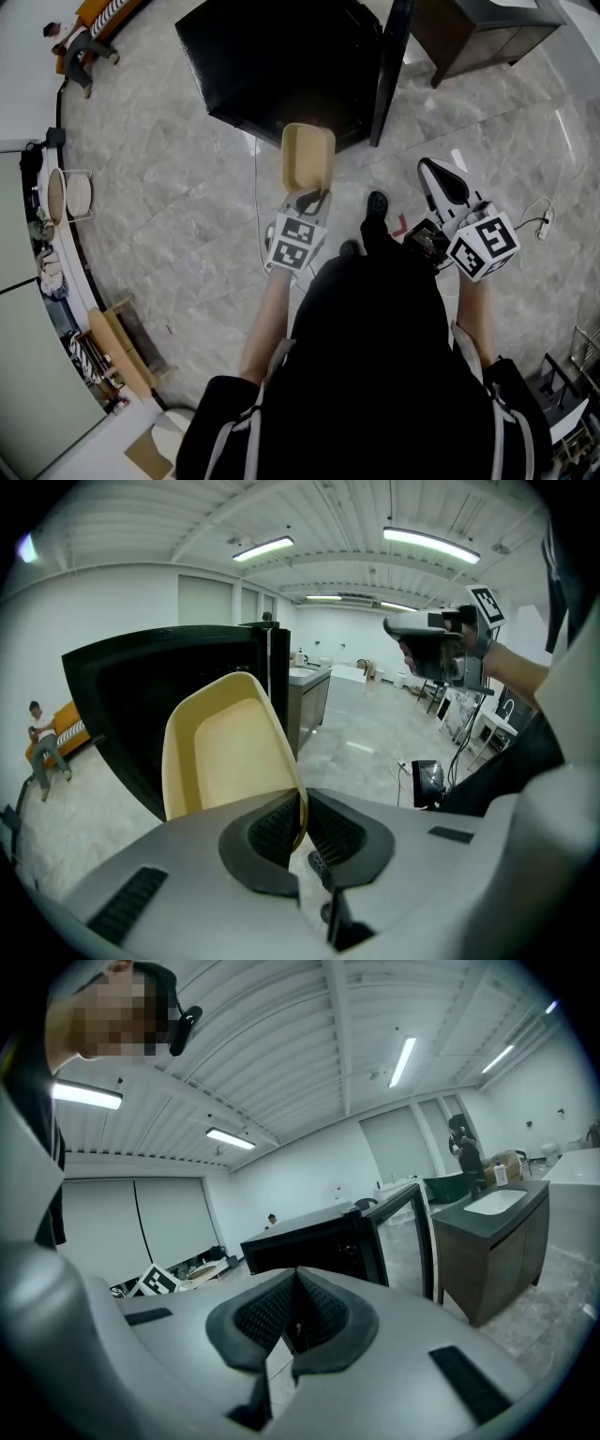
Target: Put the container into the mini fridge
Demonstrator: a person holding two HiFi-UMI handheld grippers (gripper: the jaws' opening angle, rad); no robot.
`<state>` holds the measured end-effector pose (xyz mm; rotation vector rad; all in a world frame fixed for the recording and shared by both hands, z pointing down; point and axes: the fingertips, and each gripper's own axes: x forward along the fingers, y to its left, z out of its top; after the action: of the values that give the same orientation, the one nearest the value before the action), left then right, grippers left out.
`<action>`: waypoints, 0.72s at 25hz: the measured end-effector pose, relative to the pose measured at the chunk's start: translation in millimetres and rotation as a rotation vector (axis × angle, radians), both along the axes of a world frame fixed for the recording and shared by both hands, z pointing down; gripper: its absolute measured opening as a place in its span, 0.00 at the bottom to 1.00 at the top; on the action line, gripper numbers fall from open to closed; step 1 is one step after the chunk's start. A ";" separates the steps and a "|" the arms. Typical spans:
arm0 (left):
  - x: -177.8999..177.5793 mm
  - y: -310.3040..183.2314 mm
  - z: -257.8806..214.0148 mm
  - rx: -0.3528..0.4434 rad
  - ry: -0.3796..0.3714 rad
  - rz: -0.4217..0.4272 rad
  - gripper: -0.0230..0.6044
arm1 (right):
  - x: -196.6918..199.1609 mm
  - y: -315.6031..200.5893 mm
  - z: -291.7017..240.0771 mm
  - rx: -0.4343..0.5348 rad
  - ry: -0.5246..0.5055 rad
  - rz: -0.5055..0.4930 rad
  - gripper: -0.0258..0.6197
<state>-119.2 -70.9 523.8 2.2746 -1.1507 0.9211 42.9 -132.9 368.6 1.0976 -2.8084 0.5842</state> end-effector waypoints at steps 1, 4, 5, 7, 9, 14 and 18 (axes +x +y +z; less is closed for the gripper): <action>0.0 -4.4 2.8 -0.007 -0.006 -0.003 0.11 | -1.1 -5.7 -0.6 0.001 -0.003 -0.009 0.07; 1.6 -18.4 9.5 -0.020 -0.018 -0.013 0.11 | -3.8 -19.8 -0.9 0.010 -0.013 -0.044 0.07; 2.3 -24.1 12.0 -0.023 -0.023 -0.019 0.11 | -4.3 -23.9 0.6 0.010 -0.013 -0.055 0.07; 4.7 -35.4 15.5 -0.029 -0.031 -0.031 0.11 | -4.6 -30.5 4.9 0.000 -0.010 -0.071 0.07; 7.7 -44.0 18.5 -0.037 -0.034 -0.036 0.11 | -5.5 -33.8 7.6 -0.012 -0.012 -0.085 0.07; 7.0 -58.7 41.5 -0.072 -0.065 -0.025 0.11 | -9.9 -37.3 14.0 -0.034 0.002 -0.115 0.07; 1.4 -79.5 59.5 -0.087 -0.082 -0.010 0.11 | -13.2 -42.6 19.4 -0.043 0.011 -0.106 0.07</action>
<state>-117.8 -150.3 583.3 2.1782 -1.1331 1.0485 29.7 -175.5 388.0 0.9353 -2.8093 0.6228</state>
